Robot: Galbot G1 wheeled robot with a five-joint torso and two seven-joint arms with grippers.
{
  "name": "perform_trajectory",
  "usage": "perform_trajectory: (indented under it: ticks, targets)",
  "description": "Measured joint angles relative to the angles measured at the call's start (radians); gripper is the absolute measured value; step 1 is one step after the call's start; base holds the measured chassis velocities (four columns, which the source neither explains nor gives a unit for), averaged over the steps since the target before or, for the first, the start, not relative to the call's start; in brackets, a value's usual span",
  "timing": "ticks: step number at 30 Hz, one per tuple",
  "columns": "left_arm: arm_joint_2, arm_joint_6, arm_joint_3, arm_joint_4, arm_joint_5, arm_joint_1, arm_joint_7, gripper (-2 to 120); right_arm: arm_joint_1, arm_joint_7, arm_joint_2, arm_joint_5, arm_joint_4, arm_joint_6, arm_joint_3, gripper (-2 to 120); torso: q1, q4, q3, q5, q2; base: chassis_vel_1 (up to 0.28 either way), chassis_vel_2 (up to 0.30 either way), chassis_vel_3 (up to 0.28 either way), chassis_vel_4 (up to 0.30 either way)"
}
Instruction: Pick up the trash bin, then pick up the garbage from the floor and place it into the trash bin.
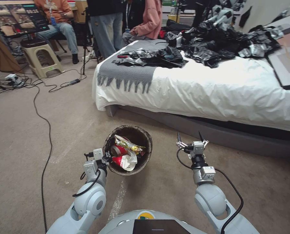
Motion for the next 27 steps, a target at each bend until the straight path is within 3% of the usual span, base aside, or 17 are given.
perform_trajectory:
  ticks: [27]
  targets:
    - [-0.004,0.000,-0.013,-0.007,0.011,0.007,0.003,0,0.009,0.002,0.006,-0.002,-0.001,-0.003,-0.025,100,0.000,0.0000,0.000,0.0000,0.000,0.118,0.119,0.120,0.121]
